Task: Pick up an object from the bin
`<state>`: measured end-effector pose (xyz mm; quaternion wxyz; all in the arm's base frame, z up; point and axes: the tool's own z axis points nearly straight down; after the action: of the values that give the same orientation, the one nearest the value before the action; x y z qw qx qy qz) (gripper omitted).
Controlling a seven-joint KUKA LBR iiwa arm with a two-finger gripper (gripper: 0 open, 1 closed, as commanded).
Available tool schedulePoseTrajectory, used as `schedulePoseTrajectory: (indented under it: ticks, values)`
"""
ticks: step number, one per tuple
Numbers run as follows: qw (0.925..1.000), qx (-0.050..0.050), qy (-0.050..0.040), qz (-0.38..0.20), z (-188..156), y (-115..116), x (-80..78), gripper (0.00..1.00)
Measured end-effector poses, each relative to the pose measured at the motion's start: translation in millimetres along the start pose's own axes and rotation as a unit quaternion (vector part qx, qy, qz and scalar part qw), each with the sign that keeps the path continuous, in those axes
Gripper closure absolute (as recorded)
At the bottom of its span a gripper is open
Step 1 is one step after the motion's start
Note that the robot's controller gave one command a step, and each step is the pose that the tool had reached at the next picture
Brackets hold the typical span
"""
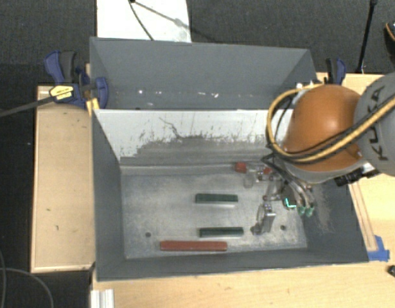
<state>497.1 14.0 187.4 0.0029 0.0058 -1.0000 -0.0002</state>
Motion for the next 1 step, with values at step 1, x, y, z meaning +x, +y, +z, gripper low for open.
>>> schedulePoseTrajectory:
  ticks: [1]
  values:
    - [0.9874, 0.0, -0.0038, -0.158, 115.4, 32.7, -60.8, 0.0]
